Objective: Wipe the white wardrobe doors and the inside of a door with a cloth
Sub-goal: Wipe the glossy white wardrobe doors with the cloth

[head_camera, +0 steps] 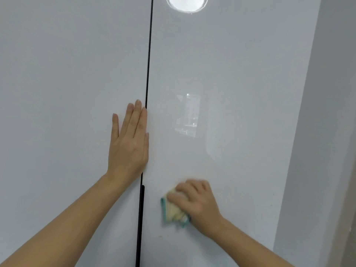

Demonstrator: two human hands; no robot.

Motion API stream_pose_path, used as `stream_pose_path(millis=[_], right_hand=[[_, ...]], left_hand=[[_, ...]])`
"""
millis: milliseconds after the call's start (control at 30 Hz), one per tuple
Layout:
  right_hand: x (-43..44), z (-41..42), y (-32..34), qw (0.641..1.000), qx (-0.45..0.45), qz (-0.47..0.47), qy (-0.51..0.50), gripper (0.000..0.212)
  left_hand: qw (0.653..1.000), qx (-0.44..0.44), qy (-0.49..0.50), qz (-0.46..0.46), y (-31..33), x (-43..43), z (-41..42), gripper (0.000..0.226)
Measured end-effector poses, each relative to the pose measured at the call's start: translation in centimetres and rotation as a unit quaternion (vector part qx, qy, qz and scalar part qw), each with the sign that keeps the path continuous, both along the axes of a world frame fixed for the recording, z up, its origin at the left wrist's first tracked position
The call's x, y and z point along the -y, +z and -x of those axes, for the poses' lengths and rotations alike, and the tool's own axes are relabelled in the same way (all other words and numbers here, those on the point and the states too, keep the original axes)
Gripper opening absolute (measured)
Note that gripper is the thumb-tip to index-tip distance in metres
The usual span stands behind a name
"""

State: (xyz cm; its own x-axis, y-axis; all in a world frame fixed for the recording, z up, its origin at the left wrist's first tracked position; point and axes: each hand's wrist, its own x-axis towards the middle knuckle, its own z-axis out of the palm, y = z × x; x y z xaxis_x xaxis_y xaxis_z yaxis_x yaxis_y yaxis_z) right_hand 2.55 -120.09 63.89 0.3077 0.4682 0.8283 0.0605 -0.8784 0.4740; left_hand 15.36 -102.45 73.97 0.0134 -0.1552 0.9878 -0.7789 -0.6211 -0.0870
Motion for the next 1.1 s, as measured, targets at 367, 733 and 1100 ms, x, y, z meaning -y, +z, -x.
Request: stream_pose_path(millis=[367,733,1100], right_hand=[[4.7,2.6,-1.4,0.995,0.039,-0.088,-0.024,0.032],[7.9,4.9,4.7,0.971,0.092,-0.213,-0.056,0.032],[12.6,8.4,6.2,0.941,0.108,-0.313,-0.069,0.026]], left_hand=[[0.999,-0.053,-0.006,0.003,-4.9,1.4,0.7,0.057],[0.999,-0.036,0.001,0.014,-5.0,1.6,0.3,0.054],[0.999,-0.039,0.006,0.01,-5.1,1.6,0.4,0.054]])
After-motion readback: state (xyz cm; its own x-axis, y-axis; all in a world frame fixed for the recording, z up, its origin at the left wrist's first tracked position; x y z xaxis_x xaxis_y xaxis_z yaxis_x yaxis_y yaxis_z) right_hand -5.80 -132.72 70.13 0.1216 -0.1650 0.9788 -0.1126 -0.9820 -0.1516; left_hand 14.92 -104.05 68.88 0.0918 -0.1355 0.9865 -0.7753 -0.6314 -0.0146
